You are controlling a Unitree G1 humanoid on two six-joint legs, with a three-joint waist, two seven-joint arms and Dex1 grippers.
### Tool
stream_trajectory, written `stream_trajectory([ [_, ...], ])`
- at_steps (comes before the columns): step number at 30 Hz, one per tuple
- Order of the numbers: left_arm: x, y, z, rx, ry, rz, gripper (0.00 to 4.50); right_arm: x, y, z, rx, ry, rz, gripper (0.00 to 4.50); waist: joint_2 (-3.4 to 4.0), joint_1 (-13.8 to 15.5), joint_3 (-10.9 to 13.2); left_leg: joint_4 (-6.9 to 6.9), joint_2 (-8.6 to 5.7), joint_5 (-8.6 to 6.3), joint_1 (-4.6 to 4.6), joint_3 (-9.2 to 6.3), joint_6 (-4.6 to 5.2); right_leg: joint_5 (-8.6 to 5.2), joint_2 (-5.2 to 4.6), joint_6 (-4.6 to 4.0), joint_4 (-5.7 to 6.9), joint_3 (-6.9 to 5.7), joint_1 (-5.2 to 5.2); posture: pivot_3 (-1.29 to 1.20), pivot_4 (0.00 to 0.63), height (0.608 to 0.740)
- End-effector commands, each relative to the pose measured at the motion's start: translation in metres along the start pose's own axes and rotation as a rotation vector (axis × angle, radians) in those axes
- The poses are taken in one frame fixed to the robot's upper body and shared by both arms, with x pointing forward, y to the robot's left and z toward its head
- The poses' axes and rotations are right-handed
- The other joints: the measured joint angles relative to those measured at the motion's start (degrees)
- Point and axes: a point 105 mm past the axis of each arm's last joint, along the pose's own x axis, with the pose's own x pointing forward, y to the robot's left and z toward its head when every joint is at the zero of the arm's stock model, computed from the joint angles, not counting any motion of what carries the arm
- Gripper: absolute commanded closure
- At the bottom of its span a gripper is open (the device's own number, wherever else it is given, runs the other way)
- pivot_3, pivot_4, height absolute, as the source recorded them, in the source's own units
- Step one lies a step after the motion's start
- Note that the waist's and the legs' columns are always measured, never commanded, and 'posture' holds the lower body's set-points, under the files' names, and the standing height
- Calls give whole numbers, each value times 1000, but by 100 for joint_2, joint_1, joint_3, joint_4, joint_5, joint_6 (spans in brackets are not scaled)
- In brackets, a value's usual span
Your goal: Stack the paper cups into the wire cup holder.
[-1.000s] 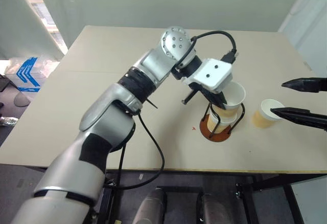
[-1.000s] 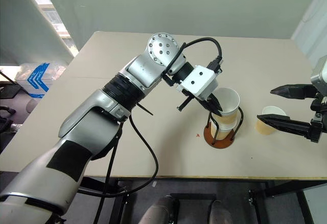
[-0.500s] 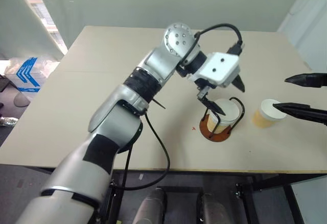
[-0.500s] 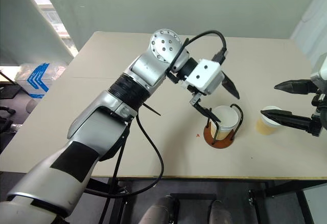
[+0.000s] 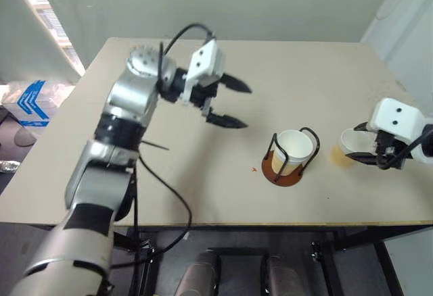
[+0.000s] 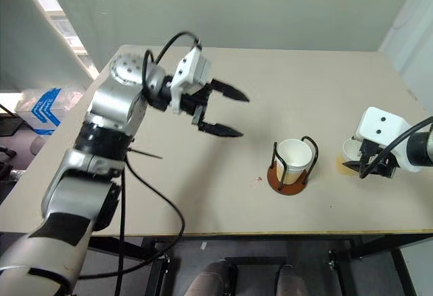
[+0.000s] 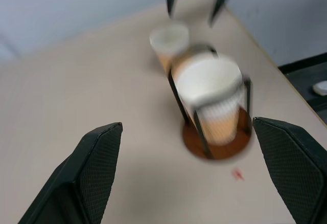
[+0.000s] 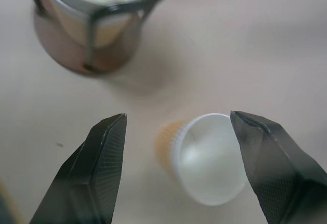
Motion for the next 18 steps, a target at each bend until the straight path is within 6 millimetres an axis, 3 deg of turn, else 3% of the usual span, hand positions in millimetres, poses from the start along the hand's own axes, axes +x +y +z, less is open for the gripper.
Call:
stream_trajectory([
  [1,-15,-2,13,11,-27,106,40,10,-7,-12,-51,61,2,1083,-1,6,0,0,0,1,3,0,1,1,1,-2,0,-2,1,0,150,740],
  [13,-23,-10,0,-47,13,214,40,34,-6,-41,-42,164,67,1083,0,-26,0,-15,8,1,28,-11,2,5,-2,-71,1,13,19,0,150,740],
  [16,-23,-9,2,-47,2,218,0,38,-4,-36,-52,144,72,1645,0,-29,1,-21,8,-10,31,-14,27,10,-1,-84,1,14,19,0,150,740],
  [18,-23,-9,5,-46,-5,216,0,40,-4,-31,-52,132,72,2309,0,-32,1,-22,8,-8,31,-15,29,13,-1,-94,0,14,18,0,150,740],
])
